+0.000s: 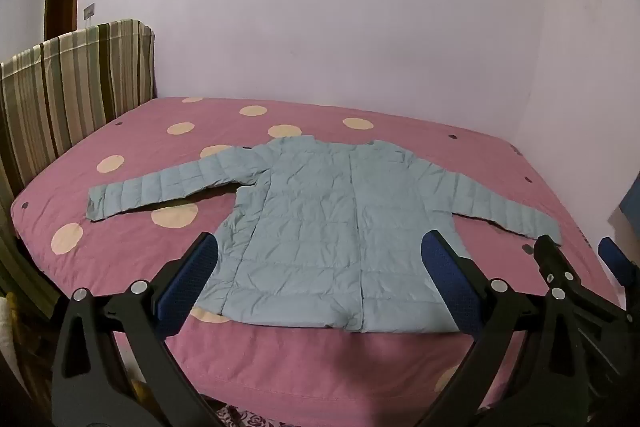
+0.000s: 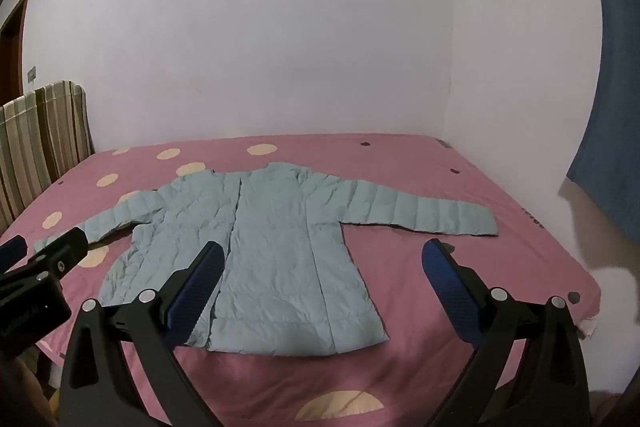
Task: Fold large clothes
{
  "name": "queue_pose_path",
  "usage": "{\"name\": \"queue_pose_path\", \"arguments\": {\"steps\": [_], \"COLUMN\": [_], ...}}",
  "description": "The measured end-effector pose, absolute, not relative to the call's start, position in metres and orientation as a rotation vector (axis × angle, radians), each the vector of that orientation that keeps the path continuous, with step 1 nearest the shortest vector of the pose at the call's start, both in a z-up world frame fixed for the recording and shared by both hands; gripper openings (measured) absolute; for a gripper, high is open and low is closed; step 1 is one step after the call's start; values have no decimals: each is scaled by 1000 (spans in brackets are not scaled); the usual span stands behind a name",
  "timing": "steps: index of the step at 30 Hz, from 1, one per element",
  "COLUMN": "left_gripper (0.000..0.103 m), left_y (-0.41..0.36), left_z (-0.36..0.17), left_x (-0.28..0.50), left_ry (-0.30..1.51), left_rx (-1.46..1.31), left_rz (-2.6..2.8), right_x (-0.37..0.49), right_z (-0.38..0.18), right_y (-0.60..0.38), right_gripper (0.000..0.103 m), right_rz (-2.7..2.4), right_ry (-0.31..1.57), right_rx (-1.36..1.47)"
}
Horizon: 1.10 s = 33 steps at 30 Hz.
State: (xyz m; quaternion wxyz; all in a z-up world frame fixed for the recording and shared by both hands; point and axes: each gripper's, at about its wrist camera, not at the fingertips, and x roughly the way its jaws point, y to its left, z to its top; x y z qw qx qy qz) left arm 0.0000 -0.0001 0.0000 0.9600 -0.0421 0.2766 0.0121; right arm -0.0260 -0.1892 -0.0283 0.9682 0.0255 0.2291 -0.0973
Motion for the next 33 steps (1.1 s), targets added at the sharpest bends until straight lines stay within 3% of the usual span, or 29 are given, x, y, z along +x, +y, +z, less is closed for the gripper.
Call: {"name": "queue_pose_path", "arguments": {"steps": [33], "left_gripper": [101], "left_y": [-2], "left_z": [-3], "left_x": [-5], "left_ry": [559], "left_rx": [-76], "left_rz": [21], "right_x": [-27], "right_z": [-22], "right_y": [-188], "right_gripper": [98], "right_rz": [-197], "right_ry": [457], "right_rx": [46]}}
